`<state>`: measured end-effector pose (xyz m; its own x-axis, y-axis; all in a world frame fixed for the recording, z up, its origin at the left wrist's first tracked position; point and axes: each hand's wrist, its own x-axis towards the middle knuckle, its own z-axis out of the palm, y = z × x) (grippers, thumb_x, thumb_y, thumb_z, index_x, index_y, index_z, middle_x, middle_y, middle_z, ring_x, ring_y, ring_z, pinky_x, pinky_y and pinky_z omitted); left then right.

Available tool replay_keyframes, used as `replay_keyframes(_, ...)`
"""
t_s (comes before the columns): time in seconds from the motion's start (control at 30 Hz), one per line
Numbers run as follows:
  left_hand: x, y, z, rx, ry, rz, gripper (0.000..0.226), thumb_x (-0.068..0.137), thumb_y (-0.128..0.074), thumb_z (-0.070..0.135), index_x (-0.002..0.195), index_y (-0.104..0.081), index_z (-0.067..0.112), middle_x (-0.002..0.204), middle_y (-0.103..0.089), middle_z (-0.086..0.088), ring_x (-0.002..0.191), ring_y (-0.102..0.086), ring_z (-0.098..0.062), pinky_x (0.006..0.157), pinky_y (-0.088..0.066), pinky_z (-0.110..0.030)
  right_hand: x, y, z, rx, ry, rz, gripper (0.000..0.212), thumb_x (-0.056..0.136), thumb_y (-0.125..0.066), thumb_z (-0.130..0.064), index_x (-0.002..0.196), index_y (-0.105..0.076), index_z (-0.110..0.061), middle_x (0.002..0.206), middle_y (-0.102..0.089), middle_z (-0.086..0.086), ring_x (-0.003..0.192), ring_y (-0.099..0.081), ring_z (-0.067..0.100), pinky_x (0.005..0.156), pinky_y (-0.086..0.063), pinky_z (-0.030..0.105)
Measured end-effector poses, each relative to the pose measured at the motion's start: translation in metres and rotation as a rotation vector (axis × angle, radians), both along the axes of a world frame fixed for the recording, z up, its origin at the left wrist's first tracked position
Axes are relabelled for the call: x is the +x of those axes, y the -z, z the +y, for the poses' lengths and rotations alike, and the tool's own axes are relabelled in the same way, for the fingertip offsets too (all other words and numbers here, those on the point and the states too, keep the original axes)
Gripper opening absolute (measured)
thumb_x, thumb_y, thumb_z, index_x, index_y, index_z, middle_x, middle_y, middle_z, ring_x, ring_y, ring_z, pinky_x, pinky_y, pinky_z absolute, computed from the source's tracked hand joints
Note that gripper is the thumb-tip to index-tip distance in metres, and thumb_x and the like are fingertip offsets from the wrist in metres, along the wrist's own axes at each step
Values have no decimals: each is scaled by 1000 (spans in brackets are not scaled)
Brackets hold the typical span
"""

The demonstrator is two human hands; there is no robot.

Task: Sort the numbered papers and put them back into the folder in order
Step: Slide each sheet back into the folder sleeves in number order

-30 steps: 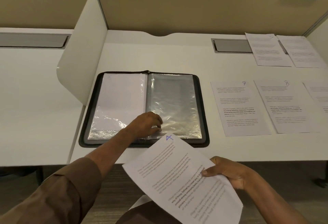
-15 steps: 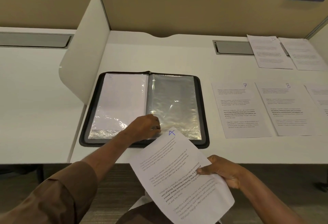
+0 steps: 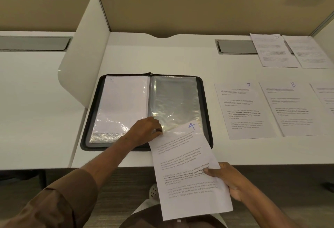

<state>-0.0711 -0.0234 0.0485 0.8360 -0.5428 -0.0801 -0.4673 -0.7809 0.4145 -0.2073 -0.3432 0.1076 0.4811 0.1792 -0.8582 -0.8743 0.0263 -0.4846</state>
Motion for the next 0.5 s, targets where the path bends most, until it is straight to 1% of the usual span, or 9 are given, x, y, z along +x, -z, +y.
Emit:
replay_keyframes(0.07,-1,-2,1,-3,-4,-4,17,97,-63,35,103,-74,25,100,-67,12,102,-55,-8,80,-46,-26,-1,1,-3,-2,18,8,39,85,-76,-6,123,-68,0,117,-72,21,108,-70,40,101,-50,59)
replay_keyframes(0.13,-2,-3,1,1,-1,-15,15,96,-63,35,102,-73,26,99,-67,12,101,-55,-9,79,-48,-28,-3,2,-3,-6,33,7,39,85,-77,-6,123,-68,0,117,-72,21,109,-69,41,102,-50,60)
replay_keyframes(0.2,-3,-4,0,19,13,-57,15,96,-63,34,101,-74,24,97,-67,10,100,-55,-10,75,-47,-28,-4,2,-2,-17,47,-5,38,85,-76,-5,122,-69,0,116,-73,21,107,-70,41,101,-50,61)
replay_keyframes(0.27,-6,-5,-1,44,34,-157,12,93,-68,30,96,-75,21,91,-68,7,93,-59,-13,67,-47,-28,-5,1,-1,-29,59,-20,36,85,-76,-4,120,-69,0,114,-73,21,105,-71,41,100,-51,61)
replay_keyframes(0.37,-12,0,-1,65,50,-314,7,85,-75,24,84,-74,17,81,-67,2,78,-63,-19,56,-48,-28,-8,0,-1,-42,76,-32,35,85,-75,-3,119,-69,1,112,-74,21,103,-71,42,98,-51,62)
replay_keyframes(0.43,-17,4,-3,83,26,-330,14,84,-75,28,88,-72,15,86,-67,0,80,-62,-21,57,-52,-33,-9,-1,-1,-47,87,-40,35,85,-75,-3,119,-69,1,112,-74,22,103,-71,43,98,-51,63)
replay_keyframes(0.5,-24,10,-5,119,-12,-284,33,81,-75,37,104,-68,15,102,-65,-2,92,-60,-22,67,-55,-37,-10,-1,0,-64,91,-52,35,86,-75,-4,120,-68,-1,111,-74,21,102,-72,42,96,-52,64)
